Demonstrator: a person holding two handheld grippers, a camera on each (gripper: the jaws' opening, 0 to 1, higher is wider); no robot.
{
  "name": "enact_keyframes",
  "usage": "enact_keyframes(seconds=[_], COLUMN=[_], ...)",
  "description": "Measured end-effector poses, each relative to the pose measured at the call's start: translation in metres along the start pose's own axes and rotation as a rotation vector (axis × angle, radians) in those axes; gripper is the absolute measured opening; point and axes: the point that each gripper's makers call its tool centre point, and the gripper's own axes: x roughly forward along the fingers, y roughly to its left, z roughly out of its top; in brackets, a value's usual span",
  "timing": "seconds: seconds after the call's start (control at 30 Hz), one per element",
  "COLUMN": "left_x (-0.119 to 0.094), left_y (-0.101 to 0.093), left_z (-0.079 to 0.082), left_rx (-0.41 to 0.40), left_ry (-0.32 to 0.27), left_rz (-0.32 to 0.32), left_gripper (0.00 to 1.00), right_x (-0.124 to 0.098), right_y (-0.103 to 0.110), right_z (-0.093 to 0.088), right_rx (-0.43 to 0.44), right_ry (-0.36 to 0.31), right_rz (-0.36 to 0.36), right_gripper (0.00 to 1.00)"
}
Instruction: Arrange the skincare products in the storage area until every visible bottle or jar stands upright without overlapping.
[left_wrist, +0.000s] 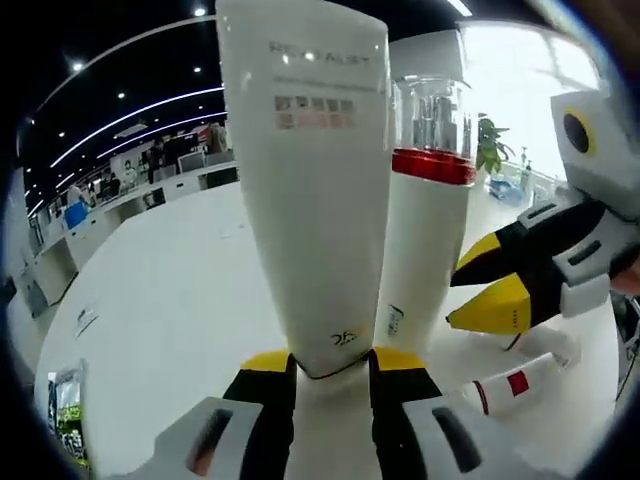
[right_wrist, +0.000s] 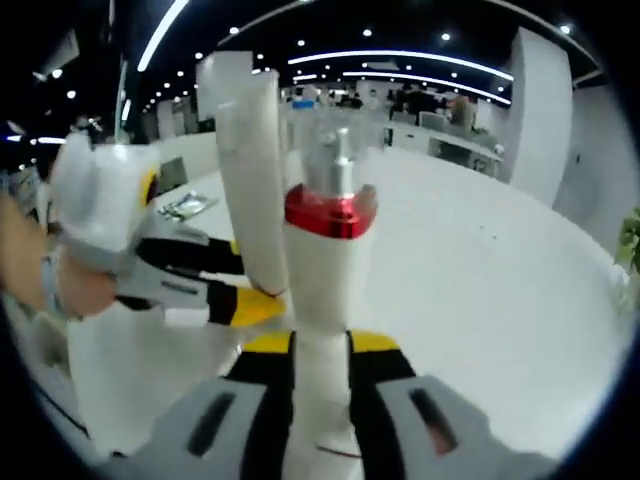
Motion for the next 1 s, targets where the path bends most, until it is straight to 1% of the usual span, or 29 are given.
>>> enact_keyframes(seconds=[0.23,0.47,0.67,0.8,0.83,0.9,0.97,1.0], left_x=[0.003,0.006,0.008,0.008,0.005,-0.001,-0.010,-0.016], left_y=[-0.002,-0.004,-0.005,-0.008,-0.008,-0.008,-0.005,-0.002], left_z=[0.001,0.002,0.002,0.003,0.003,0.006,0.012,0.013], left_rx=[-0.004,0.026,0.031,0.027,0.005,-0.026,-0.040,-0.038], left_ry=[0.002,0.005,0.009,0.014,0.017,0.005,-0.039,-0.052], left_rz=[0.001,-0.003,0.000,-0.024,-0.043,-0.063,-0.080,-0.085], left_gripper=[0.29,0.29,0.29,0.29,0.30,0.32,0.33,0.33], right_x=[0.001,0.001,-0.001,-0.003,-0.007,-0.013,-0.022,-0.026], right_y=[0.003,0.000,-0.001,-0.003,-0.005,-0.010,-0.017,-0.018], right_z=[0.001,0.002,0.002,0.001,0.002,0.004,0.005,0.006], right_rx=[-0.007,0.000,-0.002,-0.006,-0.004,0.018,0.057,0.070], right_ry=[-0.003,-0.009,-0.007,-0.003,-0.006,-0.023,-0.042,-0.051], right_rz=[0.002,0.003,-0.002,-0.009,-0.015,-0.028,-0.053,-0.054], right_gripper=[0.18,0.18,0.18,0.18,0.18,0.19,0.19,0.19])
